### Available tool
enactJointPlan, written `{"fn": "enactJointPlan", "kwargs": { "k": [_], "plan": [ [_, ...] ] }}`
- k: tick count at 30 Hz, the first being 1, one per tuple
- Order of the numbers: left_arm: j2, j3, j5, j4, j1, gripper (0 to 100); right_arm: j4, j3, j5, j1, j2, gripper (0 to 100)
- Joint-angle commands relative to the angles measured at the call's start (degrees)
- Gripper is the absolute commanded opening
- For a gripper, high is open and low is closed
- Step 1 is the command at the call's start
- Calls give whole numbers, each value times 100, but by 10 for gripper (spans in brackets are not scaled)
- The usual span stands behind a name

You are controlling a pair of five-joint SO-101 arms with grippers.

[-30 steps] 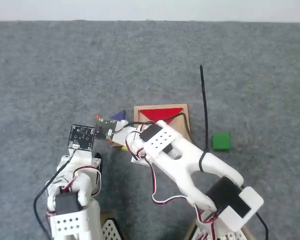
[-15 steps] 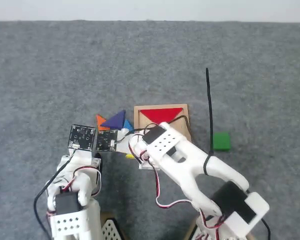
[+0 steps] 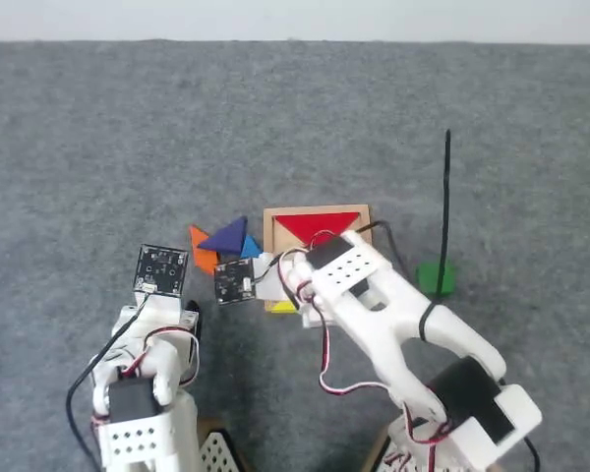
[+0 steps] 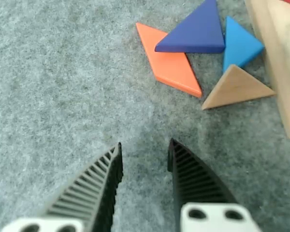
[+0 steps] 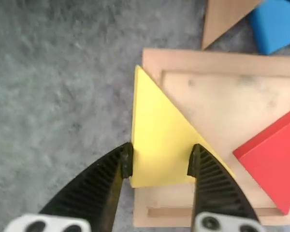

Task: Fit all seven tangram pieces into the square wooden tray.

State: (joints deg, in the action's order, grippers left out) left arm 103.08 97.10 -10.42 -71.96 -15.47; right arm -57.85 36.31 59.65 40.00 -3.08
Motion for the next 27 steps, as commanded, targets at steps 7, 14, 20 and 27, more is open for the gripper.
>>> {"fn": "enactJointPlan", "kwargs": {
  "k": [7,14,20,27],
  "plan": [
    [88,-57,35,-44,-9,148,92,185,659,497,-101,169],
    [88,-57,35,-44,-9,148,101,185,519,822,-101,169],
    [88,-57,35,-44,-9,148,127,149,738,1015,-101,169],
    [88,-57,35,-44,-9,148,119,-176,905,787,-40,169]
  ]
}}
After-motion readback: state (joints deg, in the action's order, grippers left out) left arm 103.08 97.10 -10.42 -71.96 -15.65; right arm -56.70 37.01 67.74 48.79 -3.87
